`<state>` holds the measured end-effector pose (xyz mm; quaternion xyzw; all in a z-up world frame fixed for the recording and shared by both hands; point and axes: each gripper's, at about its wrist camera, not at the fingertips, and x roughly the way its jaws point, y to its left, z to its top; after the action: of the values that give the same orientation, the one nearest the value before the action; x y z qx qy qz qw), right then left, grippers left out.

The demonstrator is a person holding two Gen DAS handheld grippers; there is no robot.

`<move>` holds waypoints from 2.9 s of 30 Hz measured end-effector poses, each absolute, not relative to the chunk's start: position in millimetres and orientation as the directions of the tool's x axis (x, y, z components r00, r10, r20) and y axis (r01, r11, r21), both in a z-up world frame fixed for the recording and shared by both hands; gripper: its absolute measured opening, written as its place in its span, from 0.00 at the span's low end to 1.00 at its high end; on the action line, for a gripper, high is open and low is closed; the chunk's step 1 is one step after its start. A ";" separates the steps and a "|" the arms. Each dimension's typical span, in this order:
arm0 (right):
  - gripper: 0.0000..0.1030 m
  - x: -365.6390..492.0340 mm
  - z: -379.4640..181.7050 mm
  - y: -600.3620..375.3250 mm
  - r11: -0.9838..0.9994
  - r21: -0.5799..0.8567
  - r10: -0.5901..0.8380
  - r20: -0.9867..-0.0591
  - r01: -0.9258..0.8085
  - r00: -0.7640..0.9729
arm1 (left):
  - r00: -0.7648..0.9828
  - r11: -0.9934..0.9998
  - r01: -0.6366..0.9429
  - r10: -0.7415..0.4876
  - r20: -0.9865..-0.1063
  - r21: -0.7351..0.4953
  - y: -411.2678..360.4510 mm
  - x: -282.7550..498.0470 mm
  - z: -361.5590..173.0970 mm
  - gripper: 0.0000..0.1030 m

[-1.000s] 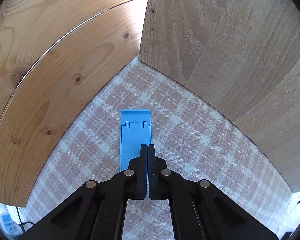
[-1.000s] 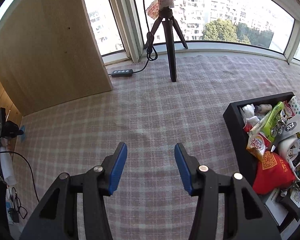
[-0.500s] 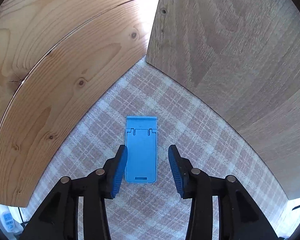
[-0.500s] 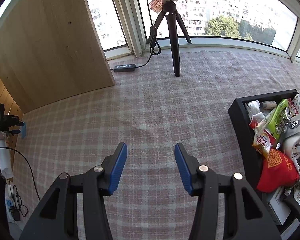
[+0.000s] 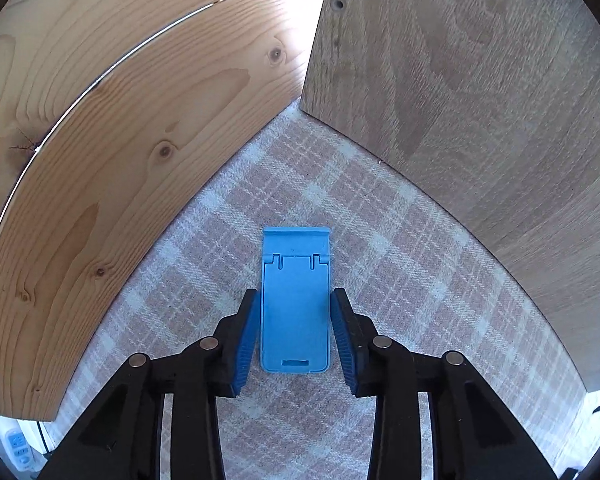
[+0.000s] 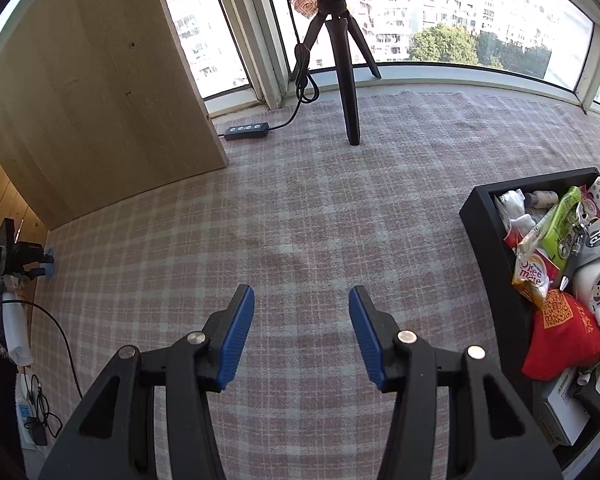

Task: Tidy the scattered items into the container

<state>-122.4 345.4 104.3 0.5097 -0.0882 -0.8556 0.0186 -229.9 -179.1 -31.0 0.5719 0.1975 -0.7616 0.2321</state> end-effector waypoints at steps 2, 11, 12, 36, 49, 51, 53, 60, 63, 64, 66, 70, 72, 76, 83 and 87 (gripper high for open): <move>0.47 -122.1 104.8 344.6 -0.985 0.166 -0.120 -0.868 -0.054 -0.481 | -0.244 -0.816 0.577 -0.127 -0.961 -0.038 -175.6 -223.4 -29.0 0.33; 0.47 -111.1 117.8 346.5 -0.986 0.161 -0.113 -0.854 -0.051 -0.508 | -0.304 -0.866 0.498 -0.117 -0.945 -0.053 -143.6 -213.7 -1.7 0.33; 0.47 -107.9 120.3 347.3 -0.986 0.160 -0.110 -0.852 -0.053 -0.513 | -0.313 -0.873 0.485 -0.114 -0.943 -0.055 -136.1 -210.7 3.2 0.33; 0.47 47.5 171.9 458.0 -0.952 0.166 0.020 -0.804 -0.256 -0.594 | -0.443 -0.985 -0.156 0.132 -0.887 -0.069 121.5 -177.6 143.4 0.33; 0.47 135.1 188.5 553.4 -0.883 0.133 0.178 -0.793 -0.449 -0.583 | -0.350 -0.861 -0.494 0.324 -0.879 -0.121 341.2 -112.6 152.2 0.33; 0.47 149.5 188.6 569.7 -0.865 0.129 0.204 -0.792 -0.485 -0.575 | -0.331 -0.837 -0.532 0.345 -0.878 -0.129 372.4 -106.9 152.9 0.33; 0.47 161.4 188.5 584.7 -0.847 0.125 0.228 -0.793 -0.517 -0.565 | -0.308 -0.810 -0.570 0.366 -0.878 -0.138 402.6 -102.5 154.4 0.33; 0.47 199.1 188.6 626.7 -0.783 0.119 0.294 -0.794 -0.611 -0.532 | -0.245 -0.713 -0.685 0.416 -0.876 -0.147 493.3 -79.4 158.2 0.33; 0.47 212.0 187.0 641.2 -0.758 0.117 0.315 -0.796 -0.642 -0.517 | -0.231 -0.688 -0.712 0.418 -0.879 -0.141 525.4 -76.3 159.6 0.33; 0.47 215.8 186.6 645.0 -0.750 0.117 0.320 -0.796 -0.651 -0.513 | -0.226 -0.682 -0.719 0.416 -0.881 -0.138 534.1 -75.6 159.6 0.33; 0.47 222.3 185.7 653.8 -0.736 0.119 0.330 -0.797 -0.666 -0.506 | -0.223 -0.672 -0.729 0.411 -0.884 -0.128 549.4 -75.7 158.5 0.33; 0.47 233.7 182.2 667.5 -0.710 0.127 0.340 -0.800 -0.693 -0.495 | -0.223 -0.665 -0.739 0.394 -0.892 -0.110 568.0 -78.0 153.9 0.33; 0.47 238.4 179.6 673.0 -0.699 0.131 0.341 -0.802 -0.703 -0.489 | -0.219 -0.667 -0.737 0.392 -0.893 -0.112 572.7 -81.7 150.4 0.33; 0.47 241.3 175.0 679.6 -0.688 0.144 0.331 -0.809 -0.711 -0.485 | -0.202 -0.671 -0.732 0.384 -0.901 -0.121 576.9 -89.7 143.9 0.44; 0.47 232.8 175.1 674.2 -0.706 0.150 0.316 -0.808 -0.692 -0.498 | -0.226 -0.677 -0.730 0.373 -0.900 -0.098 561.2 -88.7 148.2 0.46; 0.47 221.4 175.8 665.8 -0.732 0.147 0.299 -0.808 -0.665 -0.508 | -0.232 -0.698 -0.707 0.375 -0.897 -0.109 537.3 -92.6 152.5 0.46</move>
<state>221.4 665.8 175.8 0.4042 -0.2261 -0.8383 -0.2875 -92.6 537.3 152.5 0.5097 -0.1628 -0.7677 -0.3526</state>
